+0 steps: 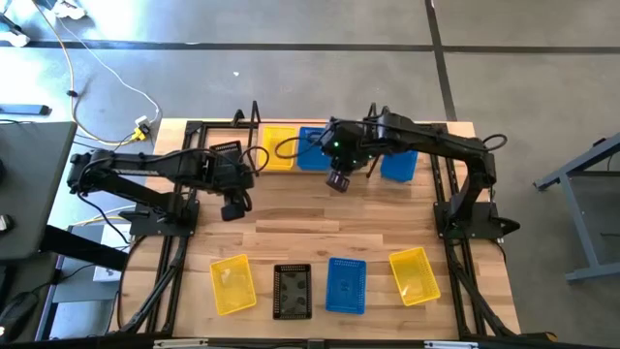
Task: Stack baskets on shelf by color
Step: Stack the top blue basket on top of the blue basket on the shelf
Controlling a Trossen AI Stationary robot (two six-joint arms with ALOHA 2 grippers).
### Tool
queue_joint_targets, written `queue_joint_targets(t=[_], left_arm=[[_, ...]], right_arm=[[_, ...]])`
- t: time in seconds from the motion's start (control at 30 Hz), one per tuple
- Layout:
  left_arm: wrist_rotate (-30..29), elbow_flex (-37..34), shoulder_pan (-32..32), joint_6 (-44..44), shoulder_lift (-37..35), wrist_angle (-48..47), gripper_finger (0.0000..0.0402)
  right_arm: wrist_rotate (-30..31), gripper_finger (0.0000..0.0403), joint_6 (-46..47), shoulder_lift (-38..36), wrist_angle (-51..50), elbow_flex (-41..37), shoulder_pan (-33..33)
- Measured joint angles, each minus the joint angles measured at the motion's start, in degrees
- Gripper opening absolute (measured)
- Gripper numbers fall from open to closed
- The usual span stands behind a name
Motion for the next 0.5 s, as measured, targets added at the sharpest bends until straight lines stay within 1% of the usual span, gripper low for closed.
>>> queue_joint_targets(t=[0.17, 0.4, 0.5], left_arm=[[0.24, -1.99, 0.0, -0.26, -1.32, 1.84, 0.0135], [0.15, -1.99, 0.0, -0.22, -1.48, 1.82, 0.0135], [0.13, -1.99, 0.0, 0.02, -1.48, 1.82, 0.0135]], right_arm=[[6.15, 0.0044, 5.05, -0.06, -5.27, 0.0, 1.78], [14.48, 0.0044, 12.16, -0.06, -15.61, 0.0, 2.33], [16.65, 0.0044, 13.57, -0.32, -16.57, 0.0, 1.87]])
